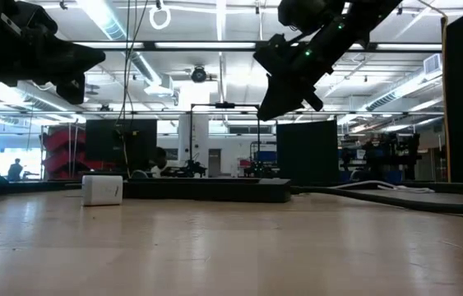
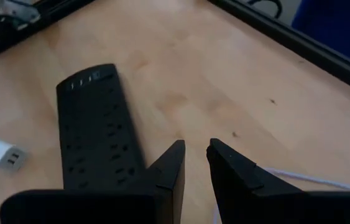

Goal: Insert USB
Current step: Insert the purple charger cable into the white charger adapter

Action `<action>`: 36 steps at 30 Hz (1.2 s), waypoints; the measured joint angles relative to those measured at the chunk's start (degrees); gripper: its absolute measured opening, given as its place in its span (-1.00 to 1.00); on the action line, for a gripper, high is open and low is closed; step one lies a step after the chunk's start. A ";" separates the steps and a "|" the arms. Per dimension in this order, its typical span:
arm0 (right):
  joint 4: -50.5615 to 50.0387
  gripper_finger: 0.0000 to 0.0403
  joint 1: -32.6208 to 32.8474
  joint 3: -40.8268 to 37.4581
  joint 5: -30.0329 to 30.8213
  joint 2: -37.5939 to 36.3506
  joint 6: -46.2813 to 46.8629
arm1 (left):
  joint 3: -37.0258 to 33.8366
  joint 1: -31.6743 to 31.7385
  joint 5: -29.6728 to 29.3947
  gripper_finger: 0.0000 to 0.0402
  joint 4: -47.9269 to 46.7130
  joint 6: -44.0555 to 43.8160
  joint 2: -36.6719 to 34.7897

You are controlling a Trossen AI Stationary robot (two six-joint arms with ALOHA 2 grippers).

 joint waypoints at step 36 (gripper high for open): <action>-4.75 -0.75 3.20 7.78 3.68 11.29 19.53 | -0.01 -0.02 -0.01 -1.00 0.01 0.00 0.00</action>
